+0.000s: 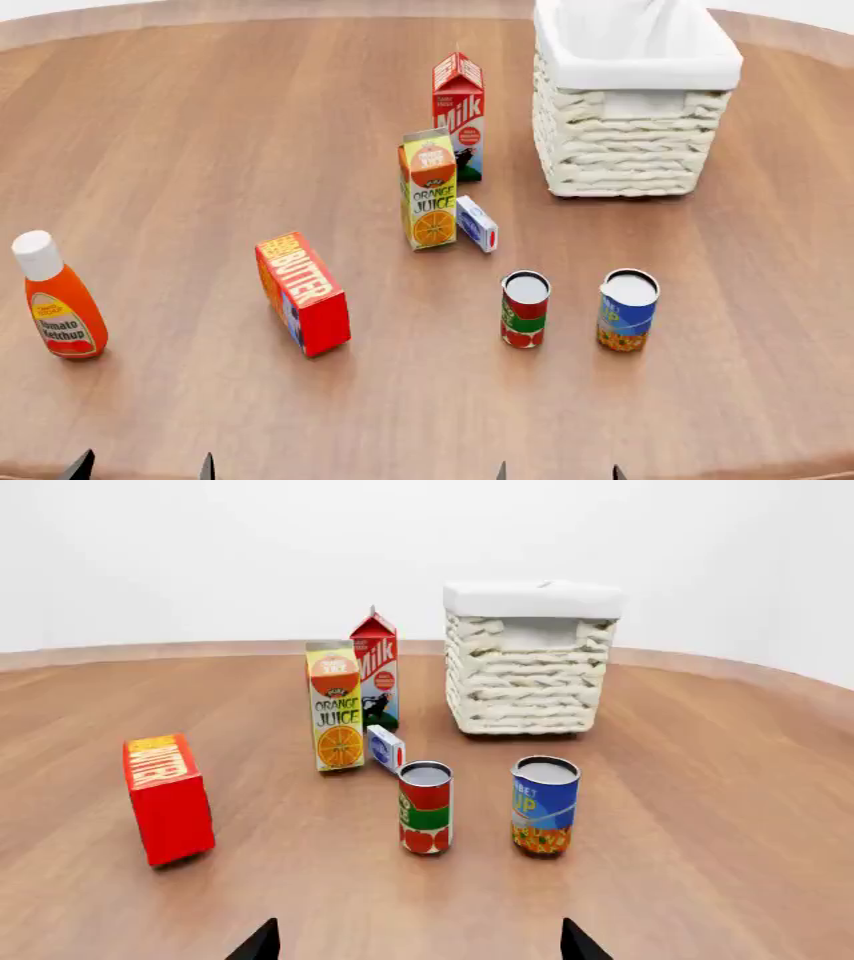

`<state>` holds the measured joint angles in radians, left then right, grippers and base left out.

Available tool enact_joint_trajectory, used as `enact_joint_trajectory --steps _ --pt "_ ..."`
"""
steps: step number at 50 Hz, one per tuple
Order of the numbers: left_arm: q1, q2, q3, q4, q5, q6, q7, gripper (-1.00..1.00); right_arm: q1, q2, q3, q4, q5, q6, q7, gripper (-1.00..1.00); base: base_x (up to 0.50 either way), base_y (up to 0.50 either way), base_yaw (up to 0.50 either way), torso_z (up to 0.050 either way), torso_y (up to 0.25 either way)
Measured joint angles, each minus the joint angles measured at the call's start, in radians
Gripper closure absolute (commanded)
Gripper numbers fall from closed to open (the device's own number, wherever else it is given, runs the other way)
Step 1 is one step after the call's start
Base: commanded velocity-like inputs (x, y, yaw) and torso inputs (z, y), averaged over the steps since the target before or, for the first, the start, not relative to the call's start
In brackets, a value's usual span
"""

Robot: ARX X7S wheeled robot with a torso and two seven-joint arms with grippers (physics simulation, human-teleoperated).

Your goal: Pick up the alphabet soup and the tomato sauce, and put them in the basket.

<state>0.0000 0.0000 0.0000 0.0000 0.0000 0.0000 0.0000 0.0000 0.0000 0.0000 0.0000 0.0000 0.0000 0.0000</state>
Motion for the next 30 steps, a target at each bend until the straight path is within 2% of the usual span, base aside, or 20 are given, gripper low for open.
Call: enact_joint_trajectory --steps 19,30 --pt "0.003 -0.04 0.048 0.037 -0.012 -0.014 -0.054 -1.0 -0.006 0.037 -0.044 -0.029 0.034 -0.002 0.037 -1.0 0.0 0.0 0.0 0.0 0.0" --pt "-0.046 -0.118 0.038 0.409 0.04 -0.189 -0.072 -1.0 0.076 0.07 -0.055 -0.351 0.057 0.173 0.068 -1.0 0.0 0.0 0.0 0.0 0.0"
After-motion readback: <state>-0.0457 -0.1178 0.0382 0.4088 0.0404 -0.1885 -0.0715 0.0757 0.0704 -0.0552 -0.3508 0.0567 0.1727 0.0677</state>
